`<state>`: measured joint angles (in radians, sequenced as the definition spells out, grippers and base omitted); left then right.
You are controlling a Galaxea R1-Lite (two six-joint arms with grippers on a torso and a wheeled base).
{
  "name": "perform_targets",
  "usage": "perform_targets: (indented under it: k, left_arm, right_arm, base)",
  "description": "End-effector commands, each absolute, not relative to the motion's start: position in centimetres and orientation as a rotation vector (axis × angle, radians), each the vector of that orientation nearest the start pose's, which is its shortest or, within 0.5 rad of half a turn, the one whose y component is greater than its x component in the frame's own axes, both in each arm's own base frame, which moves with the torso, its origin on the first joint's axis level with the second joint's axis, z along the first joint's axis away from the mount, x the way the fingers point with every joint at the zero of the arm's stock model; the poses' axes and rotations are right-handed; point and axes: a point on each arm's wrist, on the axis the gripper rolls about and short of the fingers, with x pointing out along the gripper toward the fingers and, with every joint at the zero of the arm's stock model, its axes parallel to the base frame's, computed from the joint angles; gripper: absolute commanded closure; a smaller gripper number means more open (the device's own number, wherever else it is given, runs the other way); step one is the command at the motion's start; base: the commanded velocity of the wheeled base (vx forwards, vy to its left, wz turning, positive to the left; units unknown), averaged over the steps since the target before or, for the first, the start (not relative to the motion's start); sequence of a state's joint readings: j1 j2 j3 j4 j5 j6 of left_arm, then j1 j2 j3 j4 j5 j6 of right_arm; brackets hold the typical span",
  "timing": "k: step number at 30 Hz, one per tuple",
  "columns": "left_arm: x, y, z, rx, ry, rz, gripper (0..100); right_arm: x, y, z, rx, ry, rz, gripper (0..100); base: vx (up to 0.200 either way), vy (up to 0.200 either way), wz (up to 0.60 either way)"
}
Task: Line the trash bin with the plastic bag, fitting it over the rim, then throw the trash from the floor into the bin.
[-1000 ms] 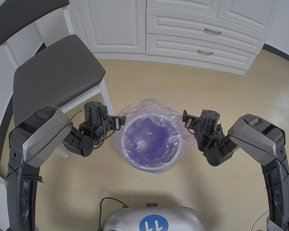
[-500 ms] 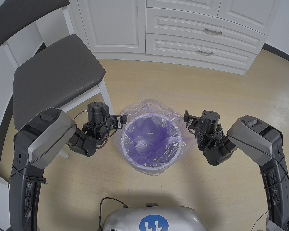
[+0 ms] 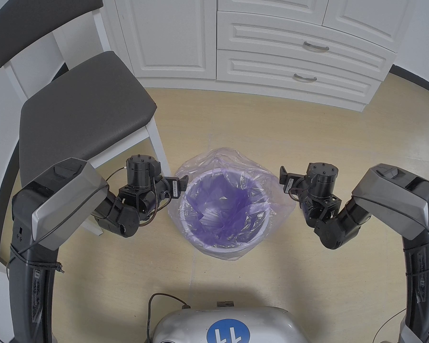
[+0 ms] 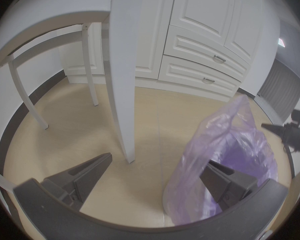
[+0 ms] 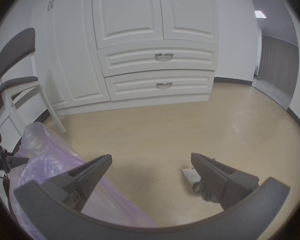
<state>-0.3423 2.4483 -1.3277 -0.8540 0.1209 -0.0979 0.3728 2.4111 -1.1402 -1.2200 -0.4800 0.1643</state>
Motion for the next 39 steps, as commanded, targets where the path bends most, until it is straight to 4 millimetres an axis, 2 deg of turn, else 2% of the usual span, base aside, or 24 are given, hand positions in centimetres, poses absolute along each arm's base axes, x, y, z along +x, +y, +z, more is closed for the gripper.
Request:
perform_targets:
  k: [1, 2, 3, 6, 7, 20, 25, 28, 33, 39]
  left_arm:
    - [43.0, -15.4, 5.6, -0.006, 0.275, -0.239, 0]
    - [43.0, -15.4, 5.6, -0.006, 0.275, -0.239, 0]
    - [42.8, -15.5, 5.7, -0.005, 0.277, -0.253, 0]
    - [42.8, -15.5, 5.7, -0.005, 0.277, -0.253, 0]
    - [42.8, -15.5, 5.5, -0.004, 0.283, -0.253, 0]
    - [42.9, -15.5, 5.3, -0.006, 0.284, -0.254, 0]
    - [43.0, -15.6, 5.4, -0.008, 0.279, -0.254, 0]
    - [43.3, -15.7, 5.2, -0.012, 0.277, -0.254, 0]
    - [43.7, -15.8, 4.8, -0.017, 0.274, -0.252, 0]
    - [44.9, -16.1, 3.3, -0.019, 0.275, -0.242, 0]
  right_arm:
    - [39.1, 15.2, 8.7, 0.121, -0.018, -0.074, 0]
    - [39.1, 15.2, 8.7, 0.121, -0.018, -0.074, 0]
    - [38.1, 15.5, 7.8, 0.095, 0.025, -0.031, 0]
    - [38.1, 15.5, 7.8, 0.095, 0.025, -0.031, 0]
    - [37.6, 16.6, 5.4, 0.060, 0.092, 0.038, 0]
    - [39.4, 17.1, 1.9, 0.043, 0.133, 0.024, 0]
    - [40.7, 16.7, 1.0, 0.051, 0.123, 0.000, 0]
    - [41.3, 16.4, 1.2, 0.063, 0.104, -0.010, 0]
    - [41.5, 16.2, 1.3, 0.068, 0.097, -0.018, 0]
    - [41.9, 16.0, 0.4, 0.063, 0.109, -0.024, 0]
  base:
    - [0.000, 0.000, 0.00]
    - [0.000, 0.000, 0.00]
    - [0.000, 0.000, 0.00]
    - [0.000, 0.000, 0.00]
    - [0.000, 0.000, 0.00]
    - [0.000, 0.000, 0.00]
    - [0.000, 0.000, 0.00]
    - [0.000, 0.000, 0.00]
    - [0.000, 0.000, 0.00]
    - [0.000, 0.000, 0.00]
